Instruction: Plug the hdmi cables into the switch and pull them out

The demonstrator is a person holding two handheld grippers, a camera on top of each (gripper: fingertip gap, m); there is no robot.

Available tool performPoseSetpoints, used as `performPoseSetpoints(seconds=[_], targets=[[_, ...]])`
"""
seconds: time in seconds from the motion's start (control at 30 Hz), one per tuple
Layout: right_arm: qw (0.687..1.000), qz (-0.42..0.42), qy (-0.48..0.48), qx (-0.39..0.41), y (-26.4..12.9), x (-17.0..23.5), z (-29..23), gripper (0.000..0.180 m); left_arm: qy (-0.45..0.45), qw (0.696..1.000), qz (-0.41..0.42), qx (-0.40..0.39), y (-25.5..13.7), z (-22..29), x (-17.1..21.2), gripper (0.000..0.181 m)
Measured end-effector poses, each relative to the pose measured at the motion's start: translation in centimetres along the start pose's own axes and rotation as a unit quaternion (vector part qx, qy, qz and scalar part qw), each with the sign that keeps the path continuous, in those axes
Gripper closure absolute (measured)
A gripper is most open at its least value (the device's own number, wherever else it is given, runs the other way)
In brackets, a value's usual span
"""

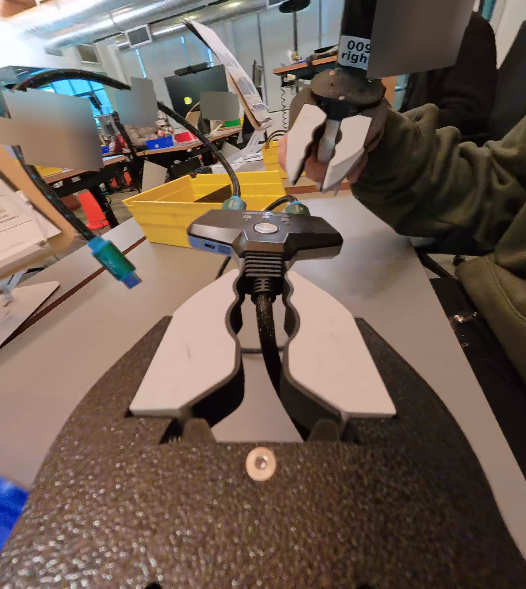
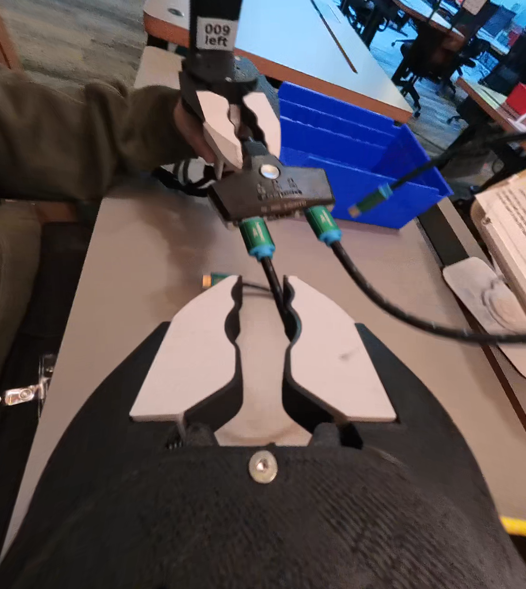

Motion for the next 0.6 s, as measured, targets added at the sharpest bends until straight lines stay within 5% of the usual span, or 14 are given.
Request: performPoseSetpoints(seconds=[0.1,0.6], targets=[[1.0,0.008,-0.009,-0.018,1.6,-0.7,-1.0,0.153,0.012,1.0,-0.002,0.024,1.2,0.7,-0.3,0.16],[0.994,0.039,0.047,-0.093,3.1,-0.2,-1.4,0.16,0.018,0.999,0.011,0.036,2.4,1.2,0.1,0.159]])
Point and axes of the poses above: each gripper's, where its closed fingertips meet, y out along the fingers, x out of its underside, z = x × y across the jaws, the point moved 5 cm from there along -y, back along the fingers, and after that the axes turned 9 degrees about -z, right-handed, at the moved point
